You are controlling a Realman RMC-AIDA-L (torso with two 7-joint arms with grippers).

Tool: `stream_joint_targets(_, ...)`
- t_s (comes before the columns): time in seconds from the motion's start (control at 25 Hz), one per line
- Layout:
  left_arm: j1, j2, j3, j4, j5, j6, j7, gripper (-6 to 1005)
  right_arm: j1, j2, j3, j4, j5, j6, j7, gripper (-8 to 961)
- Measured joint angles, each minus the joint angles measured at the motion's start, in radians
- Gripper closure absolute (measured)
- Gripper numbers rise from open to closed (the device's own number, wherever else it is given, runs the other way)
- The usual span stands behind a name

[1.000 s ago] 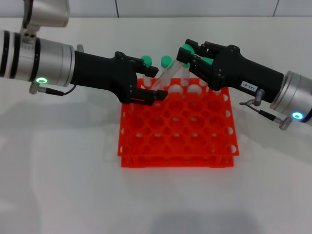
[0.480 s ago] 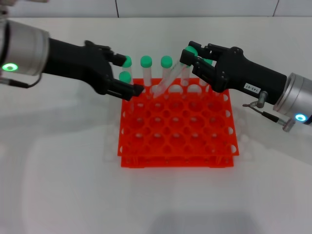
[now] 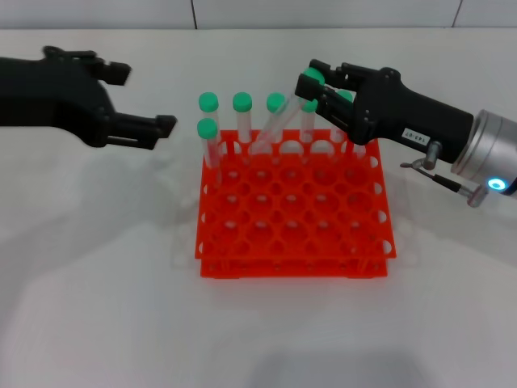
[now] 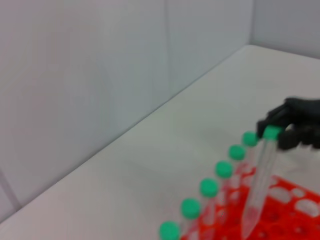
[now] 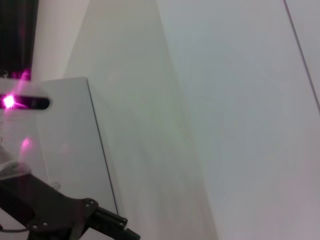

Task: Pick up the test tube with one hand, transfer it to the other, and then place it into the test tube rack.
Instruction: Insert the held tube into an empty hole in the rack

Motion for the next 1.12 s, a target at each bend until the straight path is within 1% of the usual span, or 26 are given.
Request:
stream_joint_targets(0.04, 0.027, -0.001, 0.004, 0.005, -0.004, -0.019, 0.009, 106, 0.004, -0.001, 0.0, 0.0, 0.0, 0.0, 0.0, 697)
stream_joint_targets(0.12, 0.101, -0.002, 0.021, 0.004, -0.02, -0.102, 0.052, 106, 0.015, -0.003, 0.0, -0.001, 0.0, 0.001, 0.0, 696)
stream_joint_targets(0.2, 0.169, -0.003, 0.047, -0.004, -0.038, -0.17, 0.096, 106, 0.025, -0.006, 0.0, -0.001, 0.0, 0.004, 0.003, 696)
stream_joint_targets(0.28, 0.242, -0.004, 0.092, -0.027, -0.07, -0.246, 0.158, 106, 0.033, -0.008, 0.0, -0.002, 0.0, 0.009, 0.005, 696)
stream_joint_targets(0.36, 0.299, -0.004, 0.13, -0.06, -0.103, -0.305, 0.223, 106, 0.037, -0.011, 0.0, -0.004, -0.002, 0.011, 0.005, 696)
stream_joint_targets(0.44, 0.334, -0.004, 0.153, -0.102, -0.138, -0.341, 0.282, 106, 0.044, -0.014, 0.0, -0.006, -0.004, 0.012, 0.006, 697)
stream_joint_targets(0.56, 0.36, -0.004, 0.16, -0.189, -0.207, -0.37, 0.371, 106, 0.065, -0.023, 0.002, -0.007, -0.033, 0.015, 0.02, 697)
stream_joint_targets(0.76, 0.37, -0.004, 0.137, -0.346, -0.343, -0.377, 0.561, 106, 0.082, -0.037, 0.003, -0.025, -0.078, 0.036, 0.059, 697)
stream_joint_targets(0.96, 0.387, -0.004, 0.09, -0.524, -0.52, -0.36, 0.812, 106, 0.085, -0.049, 0.014, -0.091, -0.153, 0.063, 0.113, 696)
stream_joint_targets(1.04, 0.393, -0.003, 0.064, -0.604, -0.604, -0.344, 0.914, 106, 0.086, -0.052, 0.037, -0.116, -0.203, 0.071, 0.143, 696)
stream_joint_targets(1.12, 0.392, -0.002, 0.031, -0.666, -0.647, -0.317, 0.975, 106, 0.087, -0.052, 0.075, -0.14, -0.271, 0.076, 0.18, 696)
